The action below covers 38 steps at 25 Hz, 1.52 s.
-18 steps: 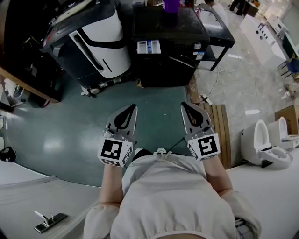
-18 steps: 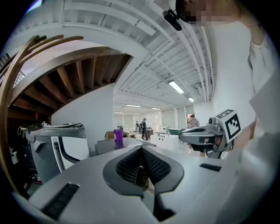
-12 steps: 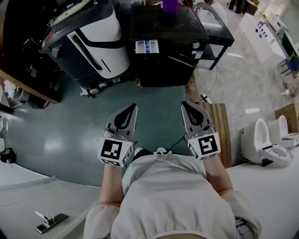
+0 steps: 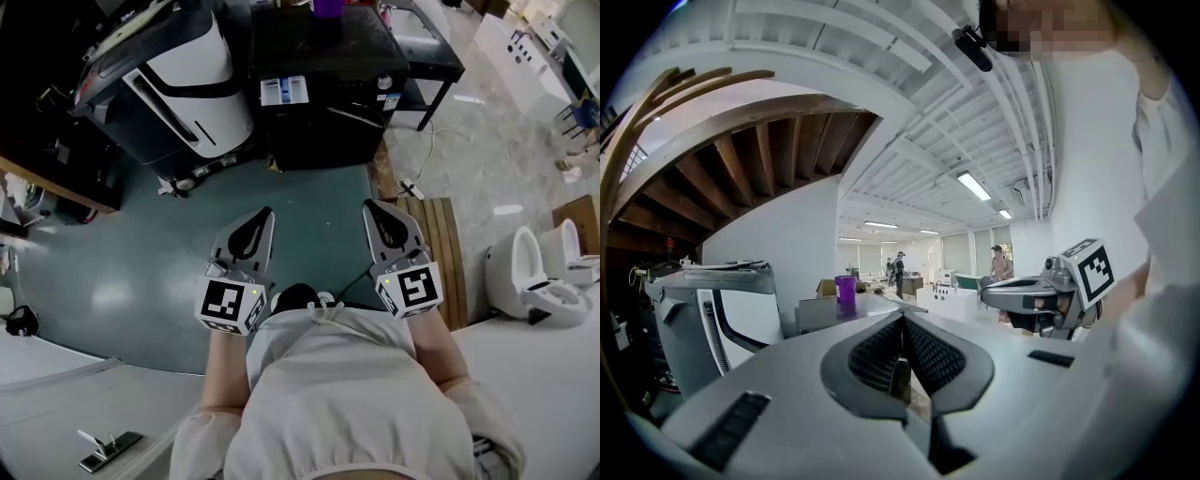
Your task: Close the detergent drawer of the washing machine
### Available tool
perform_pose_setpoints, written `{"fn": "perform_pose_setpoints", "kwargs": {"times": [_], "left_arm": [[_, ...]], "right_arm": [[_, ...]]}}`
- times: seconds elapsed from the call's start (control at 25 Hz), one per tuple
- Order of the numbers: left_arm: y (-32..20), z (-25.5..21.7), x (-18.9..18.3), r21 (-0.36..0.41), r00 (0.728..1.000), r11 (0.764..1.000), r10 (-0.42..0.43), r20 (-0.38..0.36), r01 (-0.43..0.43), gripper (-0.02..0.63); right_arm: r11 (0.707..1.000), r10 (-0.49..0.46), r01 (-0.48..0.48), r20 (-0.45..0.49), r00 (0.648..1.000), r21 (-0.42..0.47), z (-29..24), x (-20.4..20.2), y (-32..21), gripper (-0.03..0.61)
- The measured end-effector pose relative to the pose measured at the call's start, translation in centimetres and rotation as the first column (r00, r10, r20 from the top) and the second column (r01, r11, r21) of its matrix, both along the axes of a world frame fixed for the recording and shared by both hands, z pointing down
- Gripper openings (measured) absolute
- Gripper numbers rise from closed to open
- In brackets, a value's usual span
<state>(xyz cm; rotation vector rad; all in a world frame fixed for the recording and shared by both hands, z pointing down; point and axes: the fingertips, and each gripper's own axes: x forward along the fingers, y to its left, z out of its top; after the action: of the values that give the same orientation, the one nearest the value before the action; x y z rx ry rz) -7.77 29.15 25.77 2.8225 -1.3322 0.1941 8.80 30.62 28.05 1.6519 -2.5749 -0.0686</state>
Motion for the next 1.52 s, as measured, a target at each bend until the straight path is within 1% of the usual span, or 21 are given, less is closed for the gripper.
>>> {"fn": "perform_pose_setpoints", "kwargs": {"times": [0.28,0.48,0.64,0.8,1.0,1.16,1.4,1.52], "left_arm": [[-1.5,1.1,0.0,-0.032,1.000,0.999,0.000,0.008,0.000,0.018],[-4.6,2.6,0.0,-0.059,1.000,0.998,0.008,0.018,-0.007,0.018],[-9.4,4.1,-0.5,-0.084,1.000,0.996,0.010,0.009,-0.009,0.018],[-16.0,4.9,-0.7,-0.103,1.000,0.995,0.016,-0.003,-0.017,0.018],[-24.5,4.6,-1.4,-0.097,1.000,0.995,0.025,-0.001,-0.025,0.018],[-30.1,4.8,-2.4,-0.110,0.999,0.993,0.035,0.000,-0.034,0.018],[-35.8,6.4,-3.0,-0.144,0.999,0.988,0.054,-0.004,-0.054,0.018],[-37.4,8.3,-2.9,-0.183,0.999,0.982,0.049,-0.007,-0.049,0.018]], "right_arm": [[1.000,0.002,-0.002,0.000,1.000,-0.027,1.1,0.3,-1.3,0.003],[0.998,0.022,-0.021,0.013,1.000,-0.066,3.0,0.4,-4.7,0.005],[0.996,0.015,-0.017,-0.020,1.000,-0.085,4.0,-0.2,-9.1,0.005],[0.994,0.029,-0.034,-0.050,0.998,-0.106,4.6,-0.5,-15.4,0.005],[0.992,0.044,-0.051,-0.068,0.997,-0.113,4.2,-0.9,-23.8,0.005],[0.989,0.067,-0.075,-0.065,0.996,-0.129,4.2,-1.6,-29.5,0.005],[0.983,0.082,-0.093,-0.070,0.994,-0.162,5.6,-2.3,-35.2,0.005],[0.980,0.085,-0.095,-0.064,0.994,-0.173,6.5,-2.1,-36.8,0.005]]}}
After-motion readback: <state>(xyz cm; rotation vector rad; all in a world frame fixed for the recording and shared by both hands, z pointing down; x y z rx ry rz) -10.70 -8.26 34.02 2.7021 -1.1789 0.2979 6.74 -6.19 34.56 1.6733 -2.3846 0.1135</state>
